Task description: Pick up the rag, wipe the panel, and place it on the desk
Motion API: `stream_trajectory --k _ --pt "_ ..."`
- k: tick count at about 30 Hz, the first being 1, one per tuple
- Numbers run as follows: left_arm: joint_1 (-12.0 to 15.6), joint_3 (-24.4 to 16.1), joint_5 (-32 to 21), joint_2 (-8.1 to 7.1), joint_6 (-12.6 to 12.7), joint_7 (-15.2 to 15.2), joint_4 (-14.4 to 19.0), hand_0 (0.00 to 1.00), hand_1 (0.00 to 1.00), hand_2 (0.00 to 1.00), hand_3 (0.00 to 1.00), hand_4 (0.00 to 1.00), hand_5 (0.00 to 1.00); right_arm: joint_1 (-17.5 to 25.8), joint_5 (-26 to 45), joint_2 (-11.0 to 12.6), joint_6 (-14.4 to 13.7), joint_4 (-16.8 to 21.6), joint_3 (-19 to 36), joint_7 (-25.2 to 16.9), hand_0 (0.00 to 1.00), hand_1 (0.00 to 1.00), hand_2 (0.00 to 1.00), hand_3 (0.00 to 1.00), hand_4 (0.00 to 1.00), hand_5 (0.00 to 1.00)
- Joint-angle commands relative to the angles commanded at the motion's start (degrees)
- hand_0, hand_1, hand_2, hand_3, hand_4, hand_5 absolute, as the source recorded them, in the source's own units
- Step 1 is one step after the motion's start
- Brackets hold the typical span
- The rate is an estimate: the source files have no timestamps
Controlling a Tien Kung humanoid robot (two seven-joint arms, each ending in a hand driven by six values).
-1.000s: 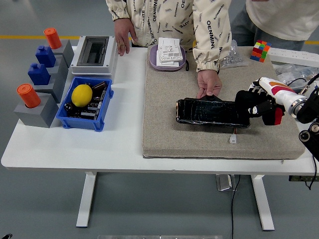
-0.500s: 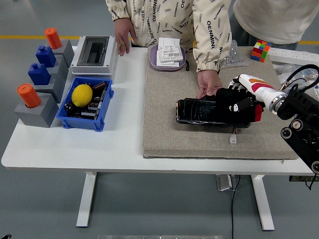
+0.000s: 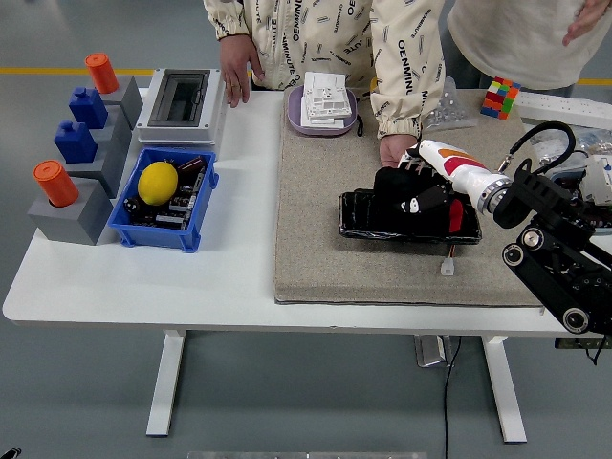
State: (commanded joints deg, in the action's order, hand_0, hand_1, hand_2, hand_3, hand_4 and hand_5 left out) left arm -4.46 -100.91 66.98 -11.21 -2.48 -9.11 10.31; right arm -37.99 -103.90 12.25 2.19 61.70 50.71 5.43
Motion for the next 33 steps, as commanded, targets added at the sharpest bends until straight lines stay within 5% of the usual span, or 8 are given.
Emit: stream_trajectory --k 23,33 --pt "-0.4 0.5 -0.3 -0.19 0.1 -0.1 0.0 0.721 0.715 0.767 0.619 0.684 0.570 -2.8 -0.4 -7.0 -0.3 0.0 -1.2 0.0 0.287 0.401 0.458 0.451 0.899 0.002" --pt "-0.4 0.5 -0.5 -0.06 0.1 -0.1 0.0 0.720 0.715 0.767 0.619 0.683 0.569 -1.2 -0.6 -6.2 -0.4 -1.0 -0.6 0.0 0.288 0.400 0.458 0.451 0.899 0.002"
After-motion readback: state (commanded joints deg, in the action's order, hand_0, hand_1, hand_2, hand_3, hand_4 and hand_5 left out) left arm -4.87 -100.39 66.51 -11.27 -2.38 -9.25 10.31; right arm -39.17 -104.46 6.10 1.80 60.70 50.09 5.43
